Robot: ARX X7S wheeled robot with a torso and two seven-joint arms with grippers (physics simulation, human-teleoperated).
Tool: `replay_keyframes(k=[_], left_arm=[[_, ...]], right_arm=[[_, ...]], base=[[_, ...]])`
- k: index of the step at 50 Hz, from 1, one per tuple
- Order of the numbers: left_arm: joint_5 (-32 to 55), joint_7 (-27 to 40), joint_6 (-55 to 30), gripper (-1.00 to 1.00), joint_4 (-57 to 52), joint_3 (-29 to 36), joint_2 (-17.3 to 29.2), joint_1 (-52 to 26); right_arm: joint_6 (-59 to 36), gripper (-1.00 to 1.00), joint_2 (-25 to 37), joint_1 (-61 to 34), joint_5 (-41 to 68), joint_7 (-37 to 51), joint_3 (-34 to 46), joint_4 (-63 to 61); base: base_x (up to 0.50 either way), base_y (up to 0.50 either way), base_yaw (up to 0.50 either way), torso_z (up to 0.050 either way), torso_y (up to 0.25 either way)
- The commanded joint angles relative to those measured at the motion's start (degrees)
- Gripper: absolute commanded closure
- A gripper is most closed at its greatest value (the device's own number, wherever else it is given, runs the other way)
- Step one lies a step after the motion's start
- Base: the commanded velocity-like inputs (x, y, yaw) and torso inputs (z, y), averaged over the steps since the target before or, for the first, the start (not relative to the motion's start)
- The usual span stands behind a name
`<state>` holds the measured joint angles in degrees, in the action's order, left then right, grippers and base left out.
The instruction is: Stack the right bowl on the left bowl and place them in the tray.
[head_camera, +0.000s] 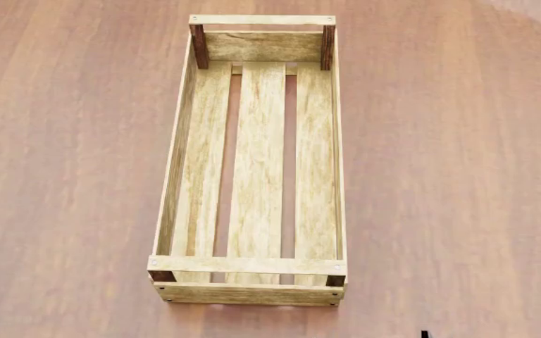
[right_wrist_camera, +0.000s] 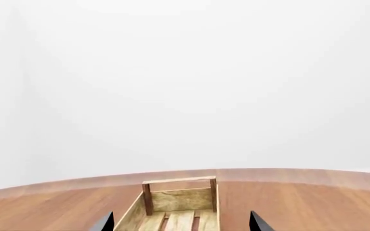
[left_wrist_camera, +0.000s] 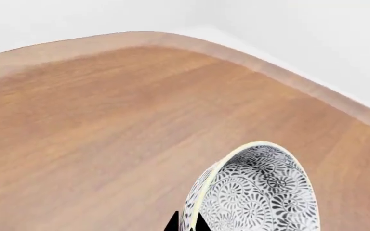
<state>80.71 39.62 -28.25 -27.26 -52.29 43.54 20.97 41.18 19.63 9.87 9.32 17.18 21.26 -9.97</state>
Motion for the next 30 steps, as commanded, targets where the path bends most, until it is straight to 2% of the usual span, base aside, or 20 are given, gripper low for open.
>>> replay_keyframes(k=[1,8,24,30], left_arm=[[4.4,0.6,-0.1,1.00,6.0,1.3,1.2,-5.4],[8.8,0.2,-0.3,1.00,8.7,3.5,0.4,-8.3],[5.7,-2.4,-0.4,1.00,10.2,10.1,-3.2,-9.3],[5.0,-2.5,-0.4,1.00,9.7,10.3,-3.9,-8.5]], right_arm=[[0.2,-1.00,-0.9,0.1,-1.3,-1.0,-1.4,0.2],[0.2,-1.00,-0.9,0.0,-1.3,-1.1,-1.2,0.4],[-0.1,-1.00,-0.8,-0.1,-1.5,-0.7,-1.1,0.5],[0.1,-1.00,-0.8,-0.2,-1.6,-0.7,-0.9,1.0]], base=[[0.00,0.00,0.00,0.000,0.000],[0.00,0.00,0.00,0.000,0.000],[0.00,0.00,0.00,0.000,0.000],[0.00,0.00,0.00,0.000,0.000]])
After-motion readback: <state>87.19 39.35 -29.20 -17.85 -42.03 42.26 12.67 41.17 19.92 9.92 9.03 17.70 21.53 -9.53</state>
